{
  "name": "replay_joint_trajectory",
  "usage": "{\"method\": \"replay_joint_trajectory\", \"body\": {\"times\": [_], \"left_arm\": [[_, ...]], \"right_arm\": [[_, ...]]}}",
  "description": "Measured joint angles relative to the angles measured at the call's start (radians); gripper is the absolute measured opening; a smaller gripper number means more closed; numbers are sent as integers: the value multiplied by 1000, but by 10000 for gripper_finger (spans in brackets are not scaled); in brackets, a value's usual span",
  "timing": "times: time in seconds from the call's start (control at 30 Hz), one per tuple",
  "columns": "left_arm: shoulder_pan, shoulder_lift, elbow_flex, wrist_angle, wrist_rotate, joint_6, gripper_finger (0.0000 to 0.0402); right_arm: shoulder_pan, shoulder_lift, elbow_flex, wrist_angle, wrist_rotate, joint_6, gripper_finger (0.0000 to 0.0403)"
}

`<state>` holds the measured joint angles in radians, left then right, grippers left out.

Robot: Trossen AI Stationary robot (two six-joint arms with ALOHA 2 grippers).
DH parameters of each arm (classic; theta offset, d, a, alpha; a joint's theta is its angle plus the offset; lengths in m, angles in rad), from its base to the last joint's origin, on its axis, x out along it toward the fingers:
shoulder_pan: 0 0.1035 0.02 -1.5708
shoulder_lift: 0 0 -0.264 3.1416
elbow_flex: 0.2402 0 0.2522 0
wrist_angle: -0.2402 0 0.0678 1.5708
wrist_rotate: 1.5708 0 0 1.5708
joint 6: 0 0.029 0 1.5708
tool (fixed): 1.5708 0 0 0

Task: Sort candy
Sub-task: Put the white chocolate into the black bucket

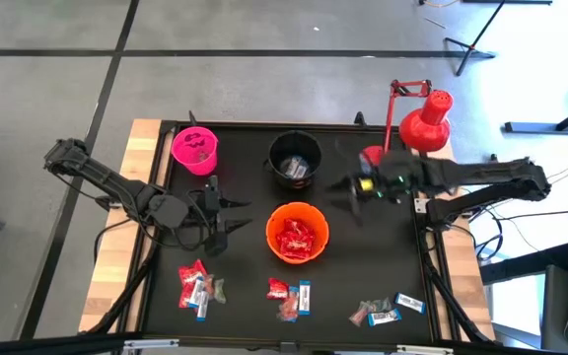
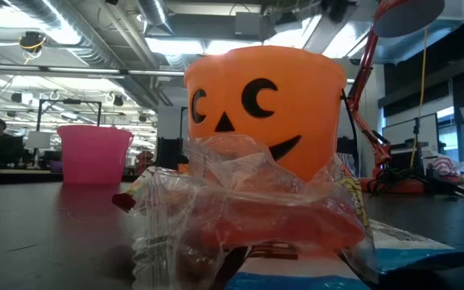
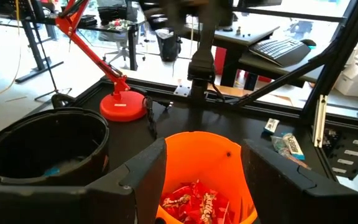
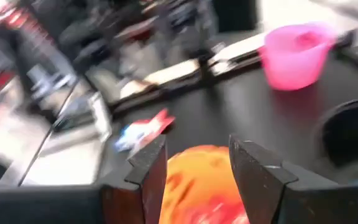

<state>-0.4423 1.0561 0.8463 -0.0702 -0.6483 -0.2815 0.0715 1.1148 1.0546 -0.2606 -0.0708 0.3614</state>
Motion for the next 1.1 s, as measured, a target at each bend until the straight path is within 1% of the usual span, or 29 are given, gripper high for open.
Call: {"method": "replay_joint_trajectory", "body": {"times": [0.13, 0.23, 0.33, 0.4, 0.47, 0.6, 0.73, 0.93, 1.1], "left_arm": [[0, 0, 0, 0, 0, 0, 196], [1, 0, 0, 1, 0, 0, 196], [1, 0, 0, 3, 0, 1, 196], [1, 0, 0, 4, 0, 1, 196], [1, 0, 0, 4, 0, 1, 196], [1, 0, 0, 4, 0, 1, 196], [1, 0, 0, 4, -1, 0, 196], [1, 0, 0, 4, -1, -4, 196], [1, 0, 0, 4, -1, -4, 196]], "right_arm": [[201, -20, 0, -112, 59, 0, 170], [363, -5, 0, -220, 155, 34, 170], [508, 30, 0, -322, 255, 123, 170], [593, 63, 0, -378, 302, 202, 170], [663, 101, 0, -421, 324, 282, 170], [777, 192, 0, -474, 325, 426, 170], [858, 308, 0, -476, 293, 502, 170], [929, 474, 0, -476, 146, 611, 170], [974, 564, 0, -475, 49, 683, 170]]}}
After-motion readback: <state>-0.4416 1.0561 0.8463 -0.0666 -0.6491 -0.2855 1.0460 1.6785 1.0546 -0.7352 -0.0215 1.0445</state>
